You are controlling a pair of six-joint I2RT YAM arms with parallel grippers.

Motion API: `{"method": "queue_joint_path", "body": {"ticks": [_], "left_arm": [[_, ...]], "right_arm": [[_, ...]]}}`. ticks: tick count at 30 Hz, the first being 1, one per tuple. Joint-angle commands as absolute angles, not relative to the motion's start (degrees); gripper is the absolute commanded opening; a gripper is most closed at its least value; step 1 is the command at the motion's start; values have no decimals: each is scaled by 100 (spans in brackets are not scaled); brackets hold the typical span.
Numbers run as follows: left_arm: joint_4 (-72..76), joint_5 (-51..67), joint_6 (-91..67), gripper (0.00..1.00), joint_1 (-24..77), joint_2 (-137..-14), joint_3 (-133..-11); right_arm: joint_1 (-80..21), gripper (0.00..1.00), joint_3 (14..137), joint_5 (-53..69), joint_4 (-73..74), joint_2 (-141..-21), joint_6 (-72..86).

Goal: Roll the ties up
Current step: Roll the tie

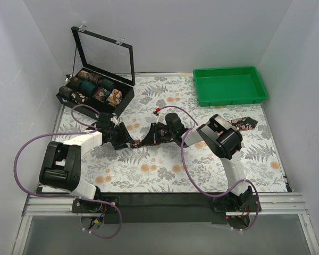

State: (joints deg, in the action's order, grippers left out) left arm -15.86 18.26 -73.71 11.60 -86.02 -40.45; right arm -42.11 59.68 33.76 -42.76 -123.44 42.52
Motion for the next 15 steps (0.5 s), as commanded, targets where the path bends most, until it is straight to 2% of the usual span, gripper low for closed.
{"method": "queue_joint_path", "body": {"ticks": [1, 15], "left_arm": [[-1740, 1986, -7198, 44, 1151, -8780, -4157], [-1670, 2171, -7426, 36, 1151, -9167, -3990]], "right_arm": [[-4122, 5, 5854, 3331, -3964, -12489, 3999], [-4104, 5, 5889, 3384, -3973, -12524, 3973]]}}
